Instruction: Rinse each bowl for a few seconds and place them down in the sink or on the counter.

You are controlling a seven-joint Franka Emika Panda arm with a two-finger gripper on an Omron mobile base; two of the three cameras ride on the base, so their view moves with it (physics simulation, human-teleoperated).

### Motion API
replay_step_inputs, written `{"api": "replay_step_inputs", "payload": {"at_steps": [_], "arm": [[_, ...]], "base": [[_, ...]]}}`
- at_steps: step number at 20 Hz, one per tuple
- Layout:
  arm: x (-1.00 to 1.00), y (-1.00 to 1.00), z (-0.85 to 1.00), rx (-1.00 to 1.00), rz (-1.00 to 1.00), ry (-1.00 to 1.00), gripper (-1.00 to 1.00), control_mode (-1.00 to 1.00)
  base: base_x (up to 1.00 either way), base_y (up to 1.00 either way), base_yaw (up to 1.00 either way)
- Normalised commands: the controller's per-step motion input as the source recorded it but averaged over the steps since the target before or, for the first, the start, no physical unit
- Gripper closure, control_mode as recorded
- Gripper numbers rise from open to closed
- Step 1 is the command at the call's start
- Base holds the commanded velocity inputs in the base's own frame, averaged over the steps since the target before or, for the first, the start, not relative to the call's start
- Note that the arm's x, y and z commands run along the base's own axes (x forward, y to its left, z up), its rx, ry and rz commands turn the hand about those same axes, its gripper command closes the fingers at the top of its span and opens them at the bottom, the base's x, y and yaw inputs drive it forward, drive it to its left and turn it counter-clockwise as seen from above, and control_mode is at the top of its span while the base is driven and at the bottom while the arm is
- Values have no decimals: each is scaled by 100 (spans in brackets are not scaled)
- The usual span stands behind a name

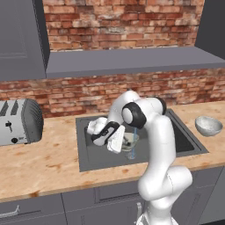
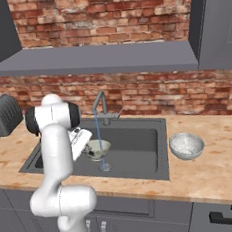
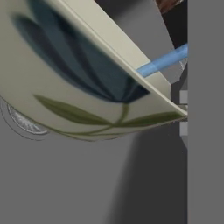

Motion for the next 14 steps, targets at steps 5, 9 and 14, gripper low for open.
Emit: {"api": "replay_step_inputs", "payload": {"at_steps": [5,9,14], "arm": [[28,9,-25,4,-12,0,100,-100],[28,6,-30,6,-11,0,100,-100],[30,1,-28,5,-10,0,100,-100]], "base": [[0,0,0],[0,0,0],[0,0,0]]}}
